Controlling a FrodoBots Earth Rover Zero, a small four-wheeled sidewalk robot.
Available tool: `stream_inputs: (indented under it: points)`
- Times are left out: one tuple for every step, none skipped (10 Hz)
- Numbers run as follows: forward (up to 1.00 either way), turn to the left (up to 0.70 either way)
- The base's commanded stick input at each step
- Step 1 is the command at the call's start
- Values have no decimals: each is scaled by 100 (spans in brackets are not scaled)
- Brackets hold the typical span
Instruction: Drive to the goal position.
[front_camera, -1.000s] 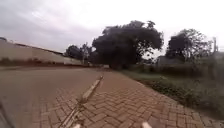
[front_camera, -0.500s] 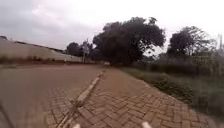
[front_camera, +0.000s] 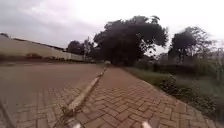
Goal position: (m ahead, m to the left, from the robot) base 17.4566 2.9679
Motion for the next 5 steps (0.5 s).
stream_inputs:
  points:
    - [70, 11]
    - [70, 15]
    - [70, 17]
    - [70, 2]
    - [70, 7]
